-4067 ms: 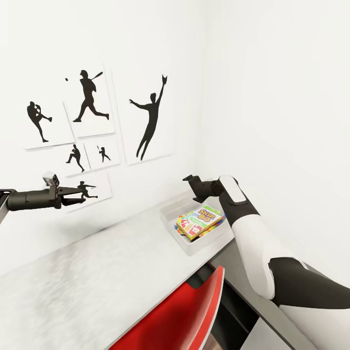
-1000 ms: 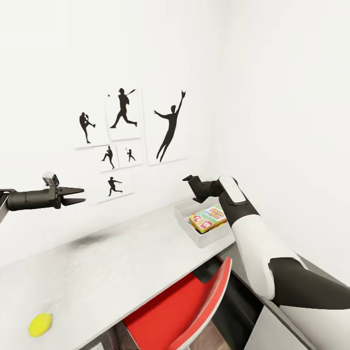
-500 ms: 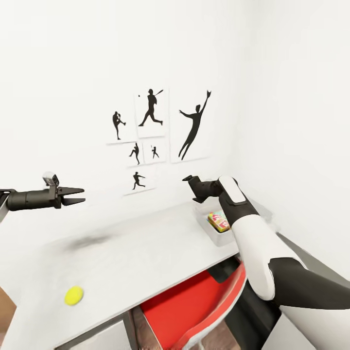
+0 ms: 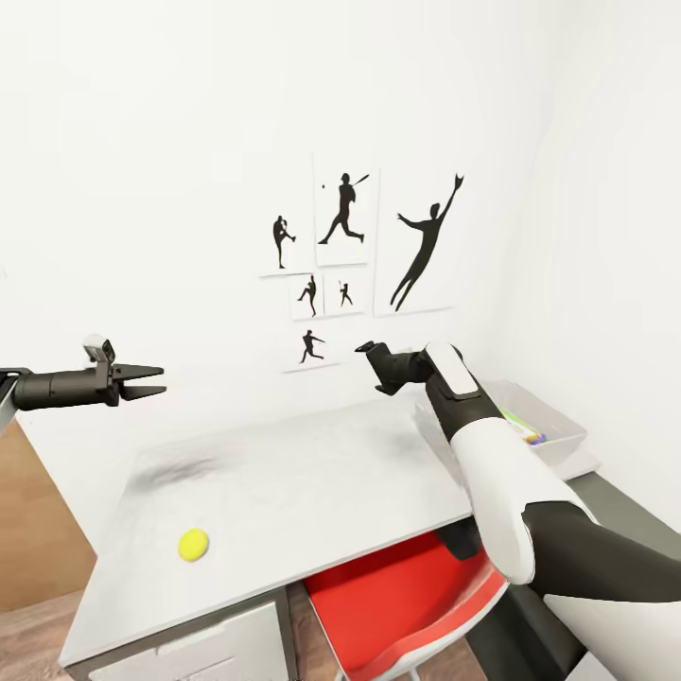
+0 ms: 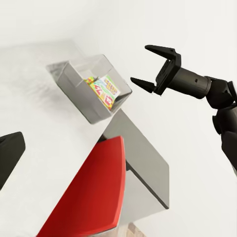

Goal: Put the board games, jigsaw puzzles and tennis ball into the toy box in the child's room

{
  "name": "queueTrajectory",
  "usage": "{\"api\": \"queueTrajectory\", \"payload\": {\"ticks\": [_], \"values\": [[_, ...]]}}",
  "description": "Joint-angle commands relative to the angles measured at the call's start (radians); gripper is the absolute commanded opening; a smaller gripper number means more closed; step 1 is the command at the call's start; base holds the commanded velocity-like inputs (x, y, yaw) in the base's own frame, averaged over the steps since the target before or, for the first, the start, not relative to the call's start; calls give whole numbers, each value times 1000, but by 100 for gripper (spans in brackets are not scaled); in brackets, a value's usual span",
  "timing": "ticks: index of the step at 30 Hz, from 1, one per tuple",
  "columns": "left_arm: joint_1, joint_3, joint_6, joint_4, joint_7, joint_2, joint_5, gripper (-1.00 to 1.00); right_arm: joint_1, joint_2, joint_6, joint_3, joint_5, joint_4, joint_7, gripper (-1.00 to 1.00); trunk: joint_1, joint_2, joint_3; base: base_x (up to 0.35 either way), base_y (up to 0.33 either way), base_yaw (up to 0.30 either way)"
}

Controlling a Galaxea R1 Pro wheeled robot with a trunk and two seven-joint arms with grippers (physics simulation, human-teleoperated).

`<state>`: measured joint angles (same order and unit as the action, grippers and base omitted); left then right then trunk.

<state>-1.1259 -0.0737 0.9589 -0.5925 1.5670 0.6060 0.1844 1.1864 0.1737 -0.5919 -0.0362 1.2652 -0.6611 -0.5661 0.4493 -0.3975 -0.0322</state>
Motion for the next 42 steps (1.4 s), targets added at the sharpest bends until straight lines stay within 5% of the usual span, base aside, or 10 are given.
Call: {"api": "queueTrajectory", "payload": {"ticks": [1,14,42], "values": [[-2,-6,10,1,4,1,5,100,1,1,-2,-4,8,-2,-9,100,1,-2,-3,-1,0,285],[-2,-7,8,2,4,1,5,100,1,1,-1,-2,8,-2,-9,100,1,-2,-3,-48,44,257],[0,-8,5,8,3,9,4,100,1,1,-2,-1,7,-2,-9,100,1,-2,-3,-42,69,12]]}}
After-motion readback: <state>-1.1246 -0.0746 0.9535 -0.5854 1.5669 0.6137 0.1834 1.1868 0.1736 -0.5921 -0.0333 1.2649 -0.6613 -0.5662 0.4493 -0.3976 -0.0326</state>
